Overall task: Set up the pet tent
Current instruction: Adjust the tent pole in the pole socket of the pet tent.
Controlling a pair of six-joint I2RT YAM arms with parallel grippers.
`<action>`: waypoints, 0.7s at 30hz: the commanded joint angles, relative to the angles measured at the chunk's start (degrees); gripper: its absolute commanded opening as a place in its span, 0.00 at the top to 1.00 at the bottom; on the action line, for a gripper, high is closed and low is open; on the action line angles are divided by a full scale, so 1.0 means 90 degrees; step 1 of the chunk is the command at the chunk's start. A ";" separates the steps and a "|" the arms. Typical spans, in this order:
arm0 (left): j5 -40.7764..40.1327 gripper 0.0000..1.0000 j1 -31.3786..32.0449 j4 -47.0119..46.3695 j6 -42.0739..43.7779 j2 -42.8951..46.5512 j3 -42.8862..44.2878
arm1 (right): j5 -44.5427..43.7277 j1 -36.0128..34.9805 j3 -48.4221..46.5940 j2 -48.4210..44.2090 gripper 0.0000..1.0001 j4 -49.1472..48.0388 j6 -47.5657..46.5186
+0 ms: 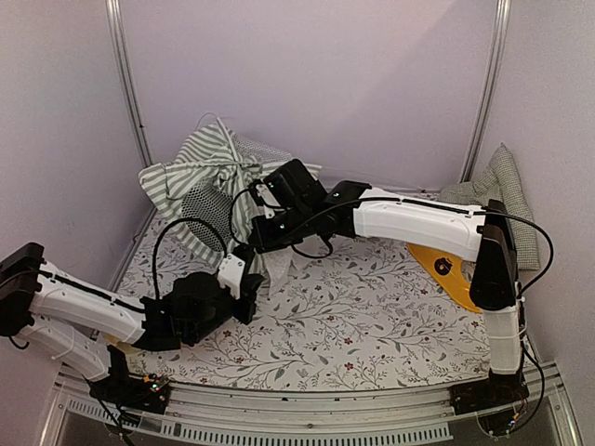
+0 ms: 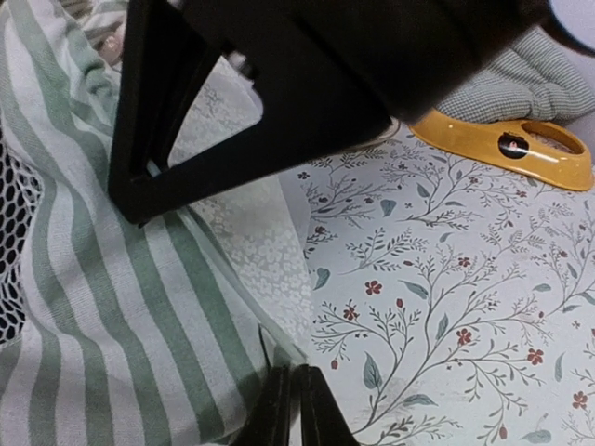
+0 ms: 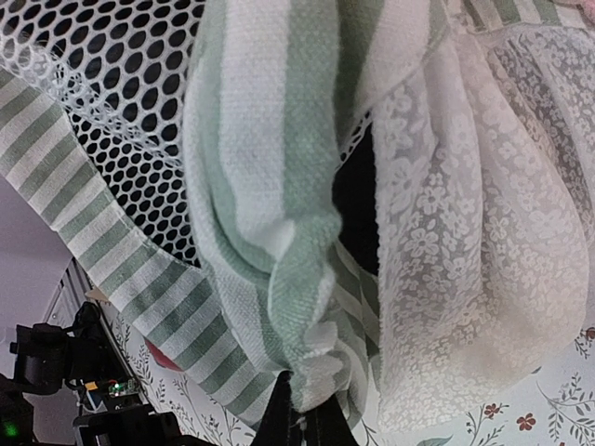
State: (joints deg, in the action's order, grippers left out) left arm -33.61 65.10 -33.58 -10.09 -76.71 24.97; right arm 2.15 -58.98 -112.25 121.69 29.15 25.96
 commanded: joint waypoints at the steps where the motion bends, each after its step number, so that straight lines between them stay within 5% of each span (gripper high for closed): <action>1: 0.0120 0.90 -0.0089 -0.0098 0.0009 -0.0150 0.0201 | -0.0151 0.0004 -0.0232 0.0083 1.00 -0.0358 -0.0022; 21: 0.0727 1.00 -0.0360 -0.0861 -0.0861 0.0130 -0.0085 | -0.0270 -0.0075 -0.0197 0.0167 1.00 -0.0394 0.0014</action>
State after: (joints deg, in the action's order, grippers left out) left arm -30.33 63.40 -35.38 -13.47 -78.52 25.91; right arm 1.21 -59.00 -112.25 121.73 29.21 25.93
